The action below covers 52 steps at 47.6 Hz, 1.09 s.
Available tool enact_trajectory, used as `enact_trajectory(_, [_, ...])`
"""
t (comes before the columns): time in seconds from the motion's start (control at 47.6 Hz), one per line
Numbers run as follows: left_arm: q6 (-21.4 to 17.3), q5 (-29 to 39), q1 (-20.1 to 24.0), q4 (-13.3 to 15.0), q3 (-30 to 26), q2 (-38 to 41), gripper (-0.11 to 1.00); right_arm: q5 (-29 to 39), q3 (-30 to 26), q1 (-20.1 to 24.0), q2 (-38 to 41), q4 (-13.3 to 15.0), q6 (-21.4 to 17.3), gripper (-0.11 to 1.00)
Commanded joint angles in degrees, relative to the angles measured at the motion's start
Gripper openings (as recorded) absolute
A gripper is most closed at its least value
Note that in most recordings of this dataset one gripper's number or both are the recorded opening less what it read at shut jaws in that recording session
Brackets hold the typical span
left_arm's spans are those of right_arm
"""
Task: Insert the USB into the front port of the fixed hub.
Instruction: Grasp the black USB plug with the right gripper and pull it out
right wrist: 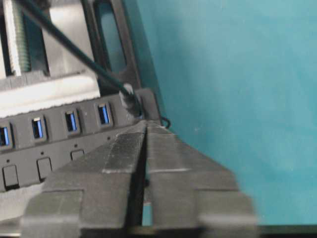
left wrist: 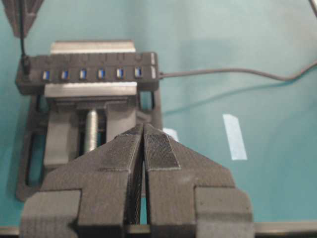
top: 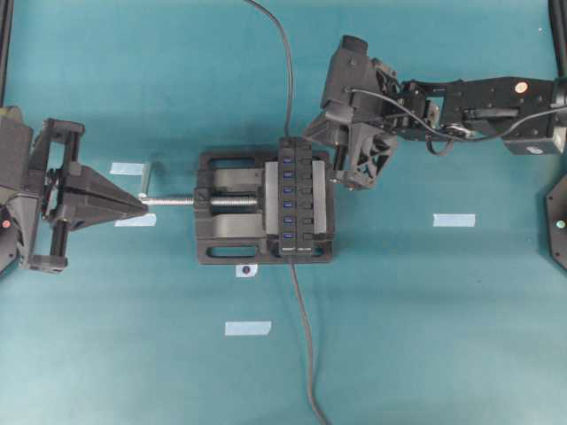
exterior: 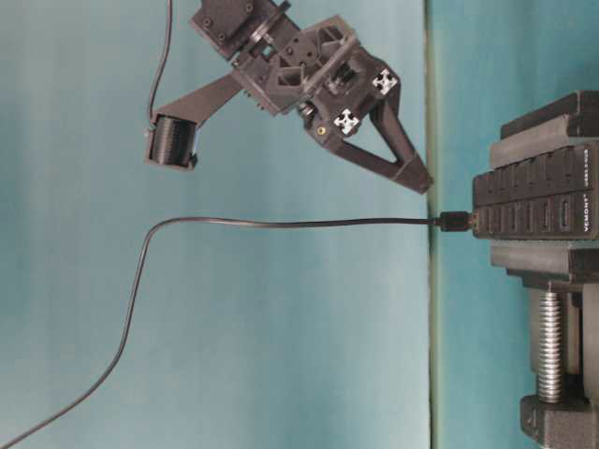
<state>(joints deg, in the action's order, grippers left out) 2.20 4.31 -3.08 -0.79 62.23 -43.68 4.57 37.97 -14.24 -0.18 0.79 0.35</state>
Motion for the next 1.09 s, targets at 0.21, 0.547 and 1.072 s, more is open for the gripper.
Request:
enact_trajectory(0.21, [-0.3,-0.3,-0.1,-0.1,-0.9,-0.1,0.00,-0.5,-2.1,-0.2,0.4,-0.1,-0.1,0.76])
enact_trajectory(0.547, [-0.3,-0.3,-0.1,-0.1,-0.7,-0.2,0.00,-0.5,-3.8,-0.2,1.8,-0.1,0.0,0.88])
enact_trajectory(1.072, [-0.2,-0.3,-0.1,-0.1,-0.6,-0.2,0.00,-0.5,-6.2,0.9,4.6,-0.1,0.3,0.87])
